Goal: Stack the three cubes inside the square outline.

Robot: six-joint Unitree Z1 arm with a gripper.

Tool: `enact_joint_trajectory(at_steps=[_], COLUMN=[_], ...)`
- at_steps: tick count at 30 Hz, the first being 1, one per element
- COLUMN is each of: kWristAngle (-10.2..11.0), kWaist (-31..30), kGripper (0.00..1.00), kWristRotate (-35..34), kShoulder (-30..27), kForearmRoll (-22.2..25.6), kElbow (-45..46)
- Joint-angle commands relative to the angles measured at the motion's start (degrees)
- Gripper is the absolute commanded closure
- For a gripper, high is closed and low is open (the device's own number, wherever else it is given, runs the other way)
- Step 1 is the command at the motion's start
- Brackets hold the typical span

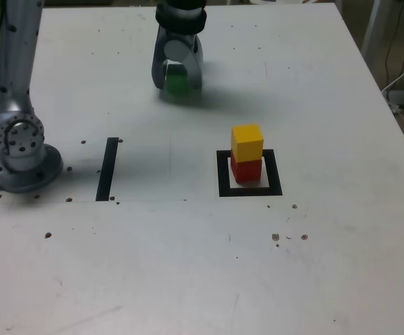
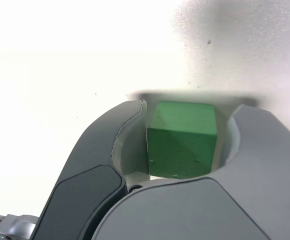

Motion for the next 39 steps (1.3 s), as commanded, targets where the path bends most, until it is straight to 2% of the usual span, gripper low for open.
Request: enact_joint_trajectory(at_steps=[1,6,15,19,23,27,32,39], kWristAngle=[0.1,0.2,0.1,0.0,-0.1,-2.1,-6.1,-7.8], kWaist=[-0.2,-0.2,-2.9,-7.5,-14.1,-20.4,-26.4,-33.4], kGripper=[0.56,0.66,0.67,0.67,0.67,0.67,0.67,0.67], kWristRotate=[-0.1,-0.2,-1.3,-3.8,-7.7,-13.0,-19.9,-34.6], kShoulder=[-0.1,-0.9,-3.0,-6.6,-10.3,-12.1,-13.1,-12.2], kForearmRoll=[0.1,0.2,3.7,8.3,15.4,22.0,25.8,29.0], kElbow=[-0.7,-1.9,-3.3,-5.6,-9.8,-14.2,-17.9,-22.0])
